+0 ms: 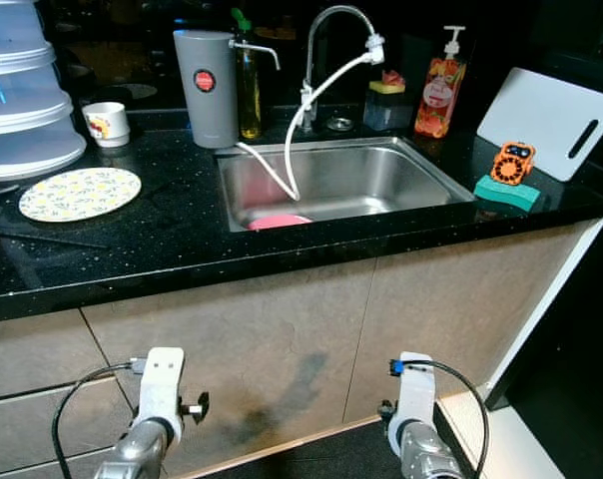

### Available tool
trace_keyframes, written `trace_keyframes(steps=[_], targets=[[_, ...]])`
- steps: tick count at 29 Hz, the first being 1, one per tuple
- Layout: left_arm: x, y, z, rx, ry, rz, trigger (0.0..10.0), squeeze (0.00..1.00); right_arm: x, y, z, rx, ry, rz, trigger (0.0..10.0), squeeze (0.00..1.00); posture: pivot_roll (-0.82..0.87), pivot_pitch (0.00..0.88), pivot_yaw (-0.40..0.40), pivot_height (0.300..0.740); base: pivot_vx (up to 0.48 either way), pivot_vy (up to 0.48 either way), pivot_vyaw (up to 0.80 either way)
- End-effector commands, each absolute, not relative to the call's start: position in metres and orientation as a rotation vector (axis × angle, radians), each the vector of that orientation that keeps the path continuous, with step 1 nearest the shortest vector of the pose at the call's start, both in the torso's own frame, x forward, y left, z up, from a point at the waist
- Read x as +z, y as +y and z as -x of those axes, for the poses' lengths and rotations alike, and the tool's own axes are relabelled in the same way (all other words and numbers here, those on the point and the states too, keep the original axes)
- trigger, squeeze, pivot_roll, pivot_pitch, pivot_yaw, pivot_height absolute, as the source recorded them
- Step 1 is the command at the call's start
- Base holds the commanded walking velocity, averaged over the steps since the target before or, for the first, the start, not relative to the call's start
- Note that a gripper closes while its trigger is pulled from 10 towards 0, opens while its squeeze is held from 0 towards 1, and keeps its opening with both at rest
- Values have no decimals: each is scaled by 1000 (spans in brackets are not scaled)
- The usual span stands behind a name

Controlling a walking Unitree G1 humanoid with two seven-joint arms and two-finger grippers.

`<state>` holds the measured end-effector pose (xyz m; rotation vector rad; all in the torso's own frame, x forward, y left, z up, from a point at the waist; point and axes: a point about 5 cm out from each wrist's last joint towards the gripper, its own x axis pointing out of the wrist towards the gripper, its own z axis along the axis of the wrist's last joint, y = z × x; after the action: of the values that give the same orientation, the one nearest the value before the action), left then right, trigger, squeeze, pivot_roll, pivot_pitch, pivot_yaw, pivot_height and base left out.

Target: Kitchen organization

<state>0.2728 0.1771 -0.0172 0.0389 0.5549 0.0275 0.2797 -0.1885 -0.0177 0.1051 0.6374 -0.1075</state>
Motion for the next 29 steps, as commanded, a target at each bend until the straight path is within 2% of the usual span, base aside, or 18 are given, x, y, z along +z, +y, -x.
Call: trace_keyframes(steps=[1, 10, 15, 20, 29], targets=[[-25, 184, -263, 55, 593, -21, 10000, 0, -24, -186, -272, -104, 659, -83, 10000, 0, -130, 0, 7, 740, 0, 0, 0], [-29, 185, -257, 54, 604, -39, 10000, 0, -29, -187, -267, -95, 673, -65, 10000, 0, -108, 0, -4, 740, 0, 0, 0], [-28, 175, -257, -30, 576, -93, 10000, 0, -29, -181, -268, -56, 684, -37, 10000, 0, -67, 0, -37, 740, 0, 0, 0], [-25, 182, -260, 29, 571, -50, 10000, 0, -28, -176, -270, -34, 686, -28, 10000, 0, -41, 0, -55, 740, 0, 0, 0], [-25, 183, -259, 29, 572, -66, 10000, 0, -30, -176, -268, -67, 683, -76, 10000, 0, -72, 0, -16, 740, 0, 0, 0]])
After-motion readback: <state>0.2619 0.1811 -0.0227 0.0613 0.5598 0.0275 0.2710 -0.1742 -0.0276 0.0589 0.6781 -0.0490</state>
